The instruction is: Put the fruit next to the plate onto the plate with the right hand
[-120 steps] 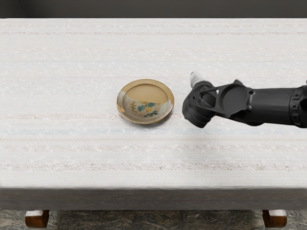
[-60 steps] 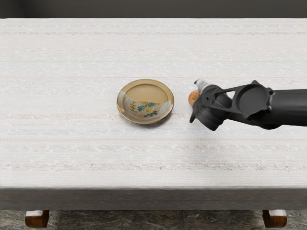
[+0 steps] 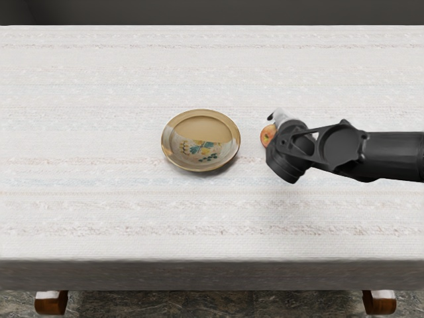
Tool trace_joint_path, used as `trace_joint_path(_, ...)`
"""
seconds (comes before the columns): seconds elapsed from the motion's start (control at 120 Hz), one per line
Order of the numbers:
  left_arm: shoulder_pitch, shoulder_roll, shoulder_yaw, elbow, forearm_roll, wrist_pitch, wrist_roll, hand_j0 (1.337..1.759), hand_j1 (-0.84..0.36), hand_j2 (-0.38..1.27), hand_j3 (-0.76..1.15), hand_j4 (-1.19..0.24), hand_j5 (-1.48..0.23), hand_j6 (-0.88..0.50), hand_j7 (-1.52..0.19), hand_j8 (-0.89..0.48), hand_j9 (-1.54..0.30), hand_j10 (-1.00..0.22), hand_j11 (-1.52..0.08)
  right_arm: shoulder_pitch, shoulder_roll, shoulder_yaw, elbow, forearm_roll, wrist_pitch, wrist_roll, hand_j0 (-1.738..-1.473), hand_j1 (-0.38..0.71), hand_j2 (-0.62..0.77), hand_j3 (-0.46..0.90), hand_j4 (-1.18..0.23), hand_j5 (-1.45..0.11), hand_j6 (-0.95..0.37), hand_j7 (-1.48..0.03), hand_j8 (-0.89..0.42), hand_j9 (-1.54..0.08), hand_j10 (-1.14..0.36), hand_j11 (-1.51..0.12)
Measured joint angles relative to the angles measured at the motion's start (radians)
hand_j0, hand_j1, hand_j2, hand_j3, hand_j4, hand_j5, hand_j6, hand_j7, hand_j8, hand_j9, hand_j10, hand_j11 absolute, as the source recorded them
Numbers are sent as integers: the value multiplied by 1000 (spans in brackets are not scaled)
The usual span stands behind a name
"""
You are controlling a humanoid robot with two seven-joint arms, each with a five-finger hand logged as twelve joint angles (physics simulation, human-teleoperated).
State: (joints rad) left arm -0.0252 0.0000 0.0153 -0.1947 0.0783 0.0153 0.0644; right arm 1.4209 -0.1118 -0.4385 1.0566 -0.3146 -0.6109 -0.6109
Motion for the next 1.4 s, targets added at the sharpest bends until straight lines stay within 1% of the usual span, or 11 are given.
trace_joint_path(0.192,-2,0,0,0,0,0,0,1658,60,48,0,-241,-313,-241,-313,-241,-313,-241,-313,1,11,0,-11,-5,0,0,-1658,119,-77,0,-393,-506,-392,-508,-342,-508,-392,-508)
trace_joint_path(0.308,-1,0,1,0,0,0,0,1658,60,48,0,-241,-313,-241,-313,-241,-313,-241,-313,1,12,1,-9,-7,0,-1,-1656,169,47,-1,-504,-645,-374,-649,-294,-651,-501,-650)
trace_joint_path(0.458,-1,0,1,2,0,0,0,1658,60,48,0,-241,-313,-241,-313,-241,-313,-241,-313,4,12,-5,-8,-8,0,-1,-1653,209,163,0,-609,-788,-327,-788,-256,-791,-468,-794)
trace_joint_path(0.65,1,0,0,9,0,0,0,1658,60,48,0,-241,-313,-241,-313,-241,-313,-241,-313,5,12,-24,-12,-16,1,-1,-1651,253,236,0,-560,-897,-273,-870,-203,-895,-414,-888)
trace_joint_path(0.8,1,0,-1,10,0,0,0,1658,60,48,0,-241,-313,-241,-313,-241,-313,-241,-313,5,17,-29,-18,-23,1,-2,-1646,203,152,-1,-532,-1026,-245,-1003,-152,-1028,-400,-1033)
trace_joint_path(1.067,1,0,-1,11,0,0,0,1658,60,48,0,-241,-313,-241,-313,-241,-313,-241,-313,32,27,-28,-16,-18,-2,-4,-1642,38,3,-1,-748,-1105,-372,-1099,-242,-1119,-479,-1125)
trace_joint_path(1.092,1,0,-1,11,0,0,0,1658,60,48,0,-241,-313,-241,-313,-241,-313,-241,-313,41,24,-29,-9,-17,-1,-4,-1642,37,-11,-1,-760,-1114,-379,-1103,-246,-1127,-481,-1130)
trace_joint_path(1.117,1,0,-1,11,0,0,0,1658,60,48,0,-241,-313,-241,-313,-241,-313,-241,-313,52,19,-29,2,-17,-1,-3,-1642,53,65,0,-773,-1117,-399,-1107,-252,-1131,-479,-1136)
trace_joint_path(1.158,1,0,-1,11,0,0,0,1658,60,48,0,-241,-313,-241,-313,-241,-313,-241,-313,79,4,-29,35,-15,-1,-4,-1643,69,93,-1,-787,-1130,-414,-1112,-258,-1140,-477,-1144)
trace_joint_path(1.283,1,0,-1,11,0,0,0,1658,60,48,0,-241,-313,-241,-313,-241,-313,-241,-313,158,-23,-30,128,-1,-2,-2,-1646,176,248,1,-819,-1150,-334,-1122,-183,-1151,-402,-1166)
trace_joint_path(1.4,1,0,-1,11,0,0,0,1658,60,48,0,-241,-313,-241,-313,-241,-313,-241,-313,242,12,-35,178,34,1,-5,-1645,150,317,1,-830,-1171,-453,-1128,-264,-1155,-444,-1167)
